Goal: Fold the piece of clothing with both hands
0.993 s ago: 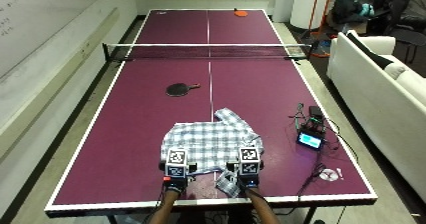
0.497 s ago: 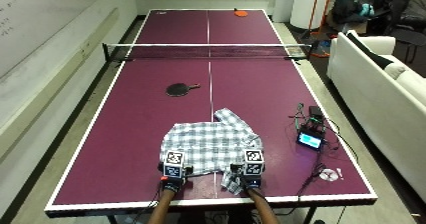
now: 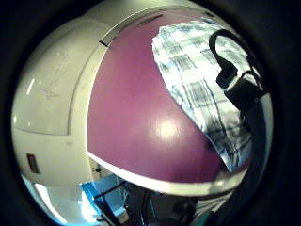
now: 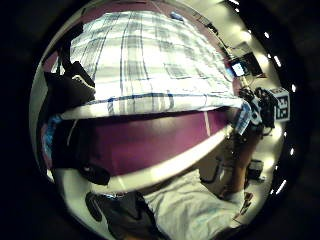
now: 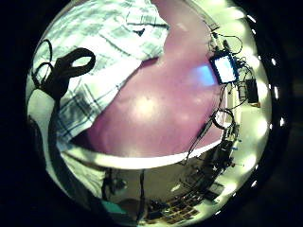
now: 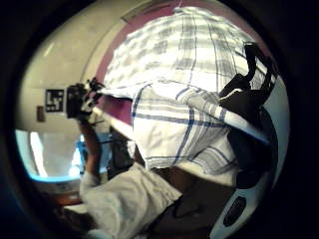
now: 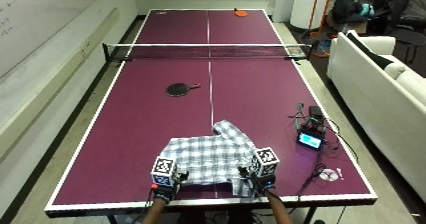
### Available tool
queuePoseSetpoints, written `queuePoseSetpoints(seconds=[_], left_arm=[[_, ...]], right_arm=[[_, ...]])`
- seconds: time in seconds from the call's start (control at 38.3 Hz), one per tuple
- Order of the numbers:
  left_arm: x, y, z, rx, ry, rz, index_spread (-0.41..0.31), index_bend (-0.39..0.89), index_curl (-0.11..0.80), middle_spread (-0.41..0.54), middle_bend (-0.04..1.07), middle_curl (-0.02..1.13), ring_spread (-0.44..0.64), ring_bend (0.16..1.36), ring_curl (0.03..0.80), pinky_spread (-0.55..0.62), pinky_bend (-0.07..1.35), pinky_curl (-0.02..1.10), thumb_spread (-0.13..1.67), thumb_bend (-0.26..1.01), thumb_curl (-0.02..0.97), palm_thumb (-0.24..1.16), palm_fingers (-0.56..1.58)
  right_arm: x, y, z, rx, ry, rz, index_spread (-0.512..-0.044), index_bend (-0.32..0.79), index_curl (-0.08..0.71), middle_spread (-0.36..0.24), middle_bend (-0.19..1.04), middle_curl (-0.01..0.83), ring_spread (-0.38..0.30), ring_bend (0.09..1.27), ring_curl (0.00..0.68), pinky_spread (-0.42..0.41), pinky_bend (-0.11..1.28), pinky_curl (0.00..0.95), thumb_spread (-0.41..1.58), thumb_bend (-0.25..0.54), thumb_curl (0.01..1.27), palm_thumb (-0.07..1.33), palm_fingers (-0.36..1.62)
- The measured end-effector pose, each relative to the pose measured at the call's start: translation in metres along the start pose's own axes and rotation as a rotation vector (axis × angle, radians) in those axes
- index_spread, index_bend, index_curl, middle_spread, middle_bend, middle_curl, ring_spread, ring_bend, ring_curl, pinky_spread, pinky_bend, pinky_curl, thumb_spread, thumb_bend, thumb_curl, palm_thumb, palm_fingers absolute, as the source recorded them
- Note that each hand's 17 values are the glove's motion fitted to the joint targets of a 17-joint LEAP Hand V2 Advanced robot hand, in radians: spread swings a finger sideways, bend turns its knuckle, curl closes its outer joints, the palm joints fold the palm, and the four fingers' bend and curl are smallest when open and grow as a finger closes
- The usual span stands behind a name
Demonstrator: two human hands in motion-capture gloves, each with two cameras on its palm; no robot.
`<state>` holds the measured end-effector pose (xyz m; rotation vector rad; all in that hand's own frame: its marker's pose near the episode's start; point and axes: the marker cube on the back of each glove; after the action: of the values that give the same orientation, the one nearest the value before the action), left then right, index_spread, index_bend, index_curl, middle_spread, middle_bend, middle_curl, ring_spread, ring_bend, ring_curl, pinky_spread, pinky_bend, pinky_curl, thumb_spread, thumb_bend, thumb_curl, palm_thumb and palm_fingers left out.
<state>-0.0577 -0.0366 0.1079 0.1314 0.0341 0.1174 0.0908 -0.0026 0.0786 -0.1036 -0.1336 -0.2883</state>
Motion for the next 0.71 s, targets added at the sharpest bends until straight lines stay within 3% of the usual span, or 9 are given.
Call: queuePoseSetpoints(seconds=[0.08, 0.26, 0.39, 0.5, 0.65, 0.71], left_arm=[[0.008, 0.025, -0.018, -0.111, 0.087, 0.027, -0.287, 0.28, 0.369, -0.304, 0.36, 0.45, -0.34, 0.66, 0.354, -0.11, 0.16, 0.29, 1.23, 0.12, 0.304, 0.68, 1.16], [0.010, 0.024, -0.074, -0.142, 0.041, 0.109, -0.305, 0.19, 0.378, -0.335, 0.35, 0.47, -0.39, 0.70, 0.388, -0.23, 0.20, 0.33, 1.18, 0.11, 0.315, 0.73, 1.24], [0.007, -0.010, -0.096, -0.147, -0.050, 0.076, -0.319, 0.20, 0.403, -0.350, 0.39, 0.48, -0.40, 0.69, 0.395, -0.26, 0.18, 0.34, 1.16, 0.09, 0.317, 0.76, 1.27], [0.002, -0.051, -0.087, -0.184, -0.054, 0.026, -0.329, 0.22, 0.424, -0.359, 0.41, 0.49, -0.40, 0.69, 0.398, -0.27, 0.18, 0.35, 1.15, 0.07, 0.317, 0.77, 1.28], [-0.005, -0.092, -0.057, -0.312, -0.073, -0.038, -0.340, 0.23, 0.451, -0.368, 0.42, 0.50, -0.40, 0.69, 0.406, -0.28, 0.18, 0.35, 1.15, 0.04, 0.313, 0.78, 1.28], [-0.004, -0.095, -0.051, -0.309, -0.064, -0.050, -0.344, 0.23, 0.458, -0.370, 0.43, 0.50, -0.40, 0.69, 0.409, -0.28, 0.18, 0.35, 1.15, 0.04, 0.313, 0.79, 1.28]], right_arm=[[-0.005, 0.010, -0.027, -0.055, -0.058, -0.040, -0.338, 0.22, 0.385, -0.276, 0.39, 0.430, -0.302, 0.64, 0.393, -0.086, 0.12, 0.262, 1.15, 0.122, 0.31, 0.94, 1.23], [-0.007, -0.015, -0.092, -0.100, -0.111, -0.097, -0.337, 0.15, 0.375, -0.272, 0.42, 0.448, -0.287, 0.70, 0.428, -0.125, 0.22, 0.294, 1.14, 0.117, 0.31, 0.99, 1.29], [-0.009, -0.072, -0.114, -0.154, -0.085, -0.014, -0.332, 0.12, 0.361, -0.267, 0.42, 0.454, -0.270, 0.76, 0.454, -0.201, 0.31, 0.333, 1.14, 0.105, 0.30, 1.01, 1.36], [-0.030, -0.090, -0.135, -0.230, -0.037, 0.121, -0.326, 0.14, 0.361, -0.258, 0.45, 0.468, -0.251, 0.80, 0.472, -0.290, 0.40, 0.363, 1.15, 0.085, 0.29, 1.00, 1.40], [-0.034, -0.131, -0.108, -0.365, -0.065, 0.226, -0.320, 0.17, 0.377, -0.246, 0.48, 0.483, -0.237, 0.82, 0.488, -0.330, 0.45, 0.391, 1.16, 0.067, 0.28, 1.01, 1.38], [-0.031, -0.138, -0.098, -0.344, -0.039, 0.290, -0.320, 0.17, 0.381, -0.245, 0.49, 0.486, -0.234, 0.83, 0.493, -0.336, 0.46, 0.396, 1.16, 0.061, 0.28, 1.01, 1.38]])
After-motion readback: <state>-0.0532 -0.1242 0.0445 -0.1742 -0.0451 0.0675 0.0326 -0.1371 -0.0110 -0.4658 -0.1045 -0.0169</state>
